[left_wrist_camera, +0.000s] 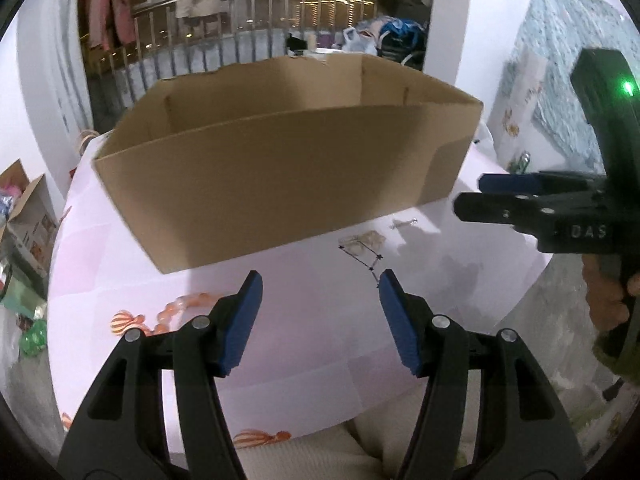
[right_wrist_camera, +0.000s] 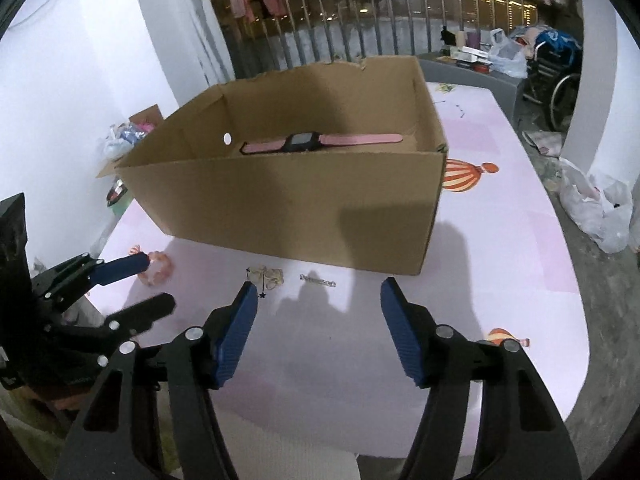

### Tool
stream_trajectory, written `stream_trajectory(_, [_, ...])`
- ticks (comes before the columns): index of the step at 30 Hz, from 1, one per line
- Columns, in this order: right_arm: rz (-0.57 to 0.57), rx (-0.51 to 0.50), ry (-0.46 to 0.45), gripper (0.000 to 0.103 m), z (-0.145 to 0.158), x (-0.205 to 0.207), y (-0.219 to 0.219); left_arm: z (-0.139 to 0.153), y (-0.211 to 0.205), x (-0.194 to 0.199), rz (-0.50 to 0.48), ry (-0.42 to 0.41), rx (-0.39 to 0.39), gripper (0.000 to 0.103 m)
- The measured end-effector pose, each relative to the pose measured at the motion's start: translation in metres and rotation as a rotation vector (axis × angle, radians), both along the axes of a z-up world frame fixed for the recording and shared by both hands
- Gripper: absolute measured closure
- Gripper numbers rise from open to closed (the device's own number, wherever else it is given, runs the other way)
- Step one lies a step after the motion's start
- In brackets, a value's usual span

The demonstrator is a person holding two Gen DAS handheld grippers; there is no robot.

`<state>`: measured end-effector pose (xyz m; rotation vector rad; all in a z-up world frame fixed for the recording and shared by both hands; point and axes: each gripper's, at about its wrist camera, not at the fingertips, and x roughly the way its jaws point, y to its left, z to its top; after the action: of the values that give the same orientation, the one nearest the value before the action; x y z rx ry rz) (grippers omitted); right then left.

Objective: Organize jewelry

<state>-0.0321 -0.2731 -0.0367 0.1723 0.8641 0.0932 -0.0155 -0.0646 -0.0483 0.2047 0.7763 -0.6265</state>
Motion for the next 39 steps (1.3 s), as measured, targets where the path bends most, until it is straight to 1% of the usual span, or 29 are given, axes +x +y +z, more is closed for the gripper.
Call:
stream_trajectory(7, [0.026,0.004,0.035,0.062,-0.016,0.012,-0.003,-0.006,-0.022,0.006,-0.079,-0.030,0.028,0.061])
stream_trajectory(9, [0.035,0.008,0.045,0.065,-0.021,0.015,-0.004,-0.009,-0.026,0.010,-0.093,-0.027,0.028,0.067])
stream_trajectory(10, [0.040,0.011,0.048,0.066,-0.022,0.015,-0.003,-0.012,-0.029,0.013,-0.101,-0.024,0.032,0.069])
stream_trajectory(12, [0.048,0.014,0.050,0.068,-0.024,0.018,-0.001,-0.016,-0.033,0.017,-0.109,-0.018,0.041,0.076])
stream_trajectory(15, [0.058,0.013,0.051,0.069,-0.025,0.021,0.001,-0.021,-0.037,0.021,-0.117,-0.015,0.059,0.081])
stream_trajectory(19, [0.063,0.011,0.058,0.069,-0.027,0.026,0.004,-0.026,-0.040,0.025,-0.134,0.003,0.074,0.084])
stream_trajectory(24, [0.060,0.023,0.067,0.069,-0.030,0.030,0.004,-0.032,-0.042,0.029,-0.135,0.046,0.076,0.090])
stream_trajectory(30, [0.058,0.035,0.075,0.069,-0.036,0.034,0.005,-0.030,-0.045,0.023,-0.131,0.042,0.082,0.091])
stream_trajectory(39, [0.045,0.053,0.079,0.070,-0.039,0.036,0.001,-0.030,-0.047,0.026,-0.119,0.031,0.092,0.092])
